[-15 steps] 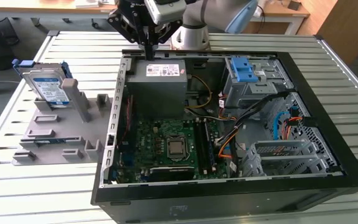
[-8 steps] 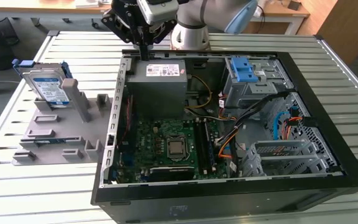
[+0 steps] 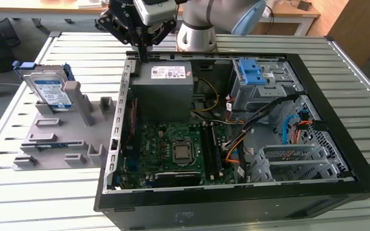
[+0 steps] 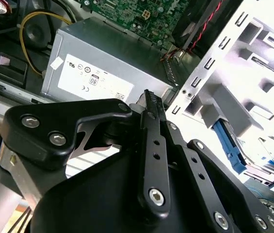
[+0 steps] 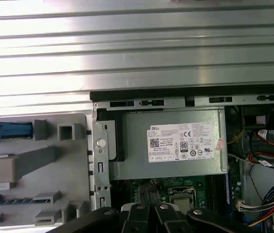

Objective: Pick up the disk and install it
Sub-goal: 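Reach for the disk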

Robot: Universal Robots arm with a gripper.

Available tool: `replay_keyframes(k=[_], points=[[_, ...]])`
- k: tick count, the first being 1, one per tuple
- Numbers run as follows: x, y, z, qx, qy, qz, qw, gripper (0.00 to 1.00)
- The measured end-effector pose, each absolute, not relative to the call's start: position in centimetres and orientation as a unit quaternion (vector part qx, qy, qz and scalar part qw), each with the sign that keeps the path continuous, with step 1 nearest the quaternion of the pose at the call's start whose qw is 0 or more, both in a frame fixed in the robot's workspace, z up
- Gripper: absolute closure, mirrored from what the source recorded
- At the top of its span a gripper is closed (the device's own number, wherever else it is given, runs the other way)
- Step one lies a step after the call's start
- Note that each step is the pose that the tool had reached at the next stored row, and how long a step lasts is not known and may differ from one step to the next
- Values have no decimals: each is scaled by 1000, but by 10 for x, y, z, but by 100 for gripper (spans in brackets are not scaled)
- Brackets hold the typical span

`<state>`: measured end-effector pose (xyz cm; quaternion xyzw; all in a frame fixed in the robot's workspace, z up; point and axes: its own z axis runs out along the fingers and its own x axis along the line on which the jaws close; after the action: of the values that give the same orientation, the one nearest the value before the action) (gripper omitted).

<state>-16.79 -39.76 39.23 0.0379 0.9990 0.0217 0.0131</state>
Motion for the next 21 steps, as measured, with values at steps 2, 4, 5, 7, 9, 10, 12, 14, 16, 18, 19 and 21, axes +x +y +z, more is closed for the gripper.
replay_keyframes(k=[2,4,5,7,9,10,12,14,16,18,19,21], points=[[-170,-398,392,38,999,22,13,89],[-172,-397,392,38,999,22,13,89],[-174,-397,392,38,999,22,13,89],[-176,-397,392,38,999,22,13,89],[-178,-397,392,38,999,22,13,89],[-180,-397,392,38,999,22,13,89],[-182,-397,392,38,999,22,13,89],[-184,-397,392,38,999,22,13,89],[-187,-397,391,38,999,22,13,89],[-189,-396,391,38,999,22,13,89],[-190,-396,391,38,999,22,13,89],[-193,-396,391,38,999,22,13,89]])
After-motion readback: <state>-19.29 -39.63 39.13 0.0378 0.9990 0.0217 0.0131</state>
